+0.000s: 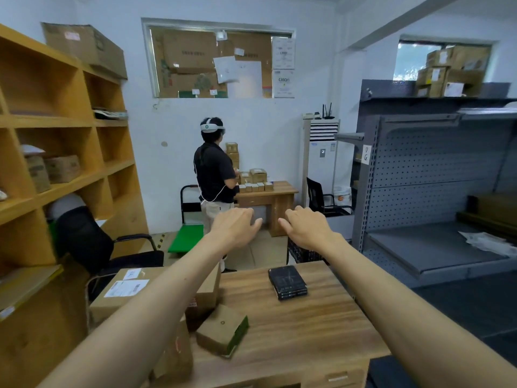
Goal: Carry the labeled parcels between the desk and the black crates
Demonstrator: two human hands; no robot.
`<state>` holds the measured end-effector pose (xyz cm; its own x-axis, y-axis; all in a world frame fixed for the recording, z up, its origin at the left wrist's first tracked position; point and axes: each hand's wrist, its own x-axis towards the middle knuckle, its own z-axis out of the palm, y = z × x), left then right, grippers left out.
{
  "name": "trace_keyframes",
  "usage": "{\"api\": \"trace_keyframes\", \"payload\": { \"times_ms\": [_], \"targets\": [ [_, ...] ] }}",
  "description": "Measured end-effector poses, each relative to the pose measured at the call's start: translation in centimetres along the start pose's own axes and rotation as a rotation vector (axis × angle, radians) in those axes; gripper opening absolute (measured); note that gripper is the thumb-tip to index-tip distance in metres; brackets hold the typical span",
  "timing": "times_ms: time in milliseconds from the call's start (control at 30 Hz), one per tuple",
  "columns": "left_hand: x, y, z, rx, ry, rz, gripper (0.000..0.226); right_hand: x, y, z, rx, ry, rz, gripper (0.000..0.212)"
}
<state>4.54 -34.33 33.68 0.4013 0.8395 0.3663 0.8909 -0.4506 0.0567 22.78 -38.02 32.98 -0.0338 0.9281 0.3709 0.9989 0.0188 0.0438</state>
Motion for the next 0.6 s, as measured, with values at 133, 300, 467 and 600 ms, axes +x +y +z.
{"api": "trace_keyframes", "payload": {
  "times_ms": [133,300,467,600],
  "targets": [
    [5.4,1.5,1.9,0.017,0.042,0.023,0.038,4.1,3.8,1.6,0.016,0.030,-0.013,0.043],
    [10.3,2.8,5.9,0.024,0.031,0.011,0.043,8.0,7.6,4.6,0.033,0.009,-0.001,0.043],
    [14.6,3.0,8.9,0.022,0.015,0.008,0.042,11.1,9.8,7.8,0.057,-0.021,-0.001,0.043],
    [18.2,2.5,11.9,0.021,-0.003,0.011,0.042,14.0,11.2,10.3,0.054,-0.039,0.007,0.043]
  ]
}}
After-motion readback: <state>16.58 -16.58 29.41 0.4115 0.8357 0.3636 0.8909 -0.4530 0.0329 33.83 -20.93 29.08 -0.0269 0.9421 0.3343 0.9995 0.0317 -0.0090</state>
